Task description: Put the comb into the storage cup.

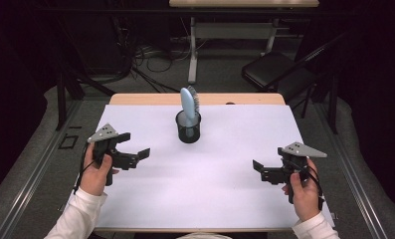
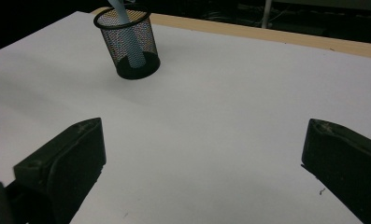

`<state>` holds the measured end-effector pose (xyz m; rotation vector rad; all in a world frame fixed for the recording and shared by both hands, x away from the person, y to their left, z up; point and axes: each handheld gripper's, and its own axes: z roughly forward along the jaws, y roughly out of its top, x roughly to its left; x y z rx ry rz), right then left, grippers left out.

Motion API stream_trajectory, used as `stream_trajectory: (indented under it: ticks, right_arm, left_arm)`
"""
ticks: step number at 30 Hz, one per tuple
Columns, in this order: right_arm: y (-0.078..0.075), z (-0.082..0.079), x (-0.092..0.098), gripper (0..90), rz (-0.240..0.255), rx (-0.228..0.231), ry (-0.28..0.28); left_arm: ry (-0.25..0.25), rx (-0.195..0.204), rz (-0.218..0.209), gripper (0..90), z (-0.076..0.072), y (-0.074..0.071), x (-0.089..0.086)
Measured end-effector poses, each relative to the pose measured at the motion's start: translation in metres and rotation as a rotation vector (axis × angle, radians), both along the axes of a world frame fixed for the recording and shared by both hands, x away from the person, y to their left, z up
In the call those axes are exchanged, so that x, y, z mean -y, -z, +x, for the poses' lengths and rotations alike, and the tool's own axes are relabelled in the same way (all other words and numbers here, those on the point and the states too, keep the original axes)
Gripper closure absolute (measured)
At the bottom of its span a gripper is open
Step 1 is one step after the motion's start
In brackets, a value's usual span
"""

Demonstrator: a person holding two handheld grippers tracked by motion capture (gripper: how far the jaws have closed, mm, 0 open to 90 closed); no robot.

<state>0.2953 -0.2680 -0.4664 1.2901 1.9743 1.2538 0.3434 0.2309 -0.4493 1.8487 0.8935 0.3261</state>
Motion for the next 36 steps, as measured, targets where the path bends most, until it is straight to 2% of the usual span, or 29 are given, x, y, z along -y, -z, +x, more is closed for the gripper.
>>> stream_trajectory:
  ticks: [8,16,23,36]
  right_arm:
    - [0.010,-0.002,0.007,0.0,0.002,-0.004,0.032]
    - [0.021,-0.004,0.011,0.0,0.000,-0.005,0.047]
    - [0.028,-0.006,0.013,0.0,0.020,-0.013,0.066]
    - [0.035,-0.008,0.013,0.0,0.012,-0.011,0.072]
  left_arm:
    - [-0.021,0.003,-0.018,0.5,-0.004,0.009,-0.010]
    - [-0.045,0.007,-0.009,0.5,-0.009,0.018,-0.017]
    - [-0.054,0.018,-0.013,0.5,-0.010,0.022,-0.018]
    - [-0.058,0.042,-0.022,0.5,-0.014,0.028,-0.019]
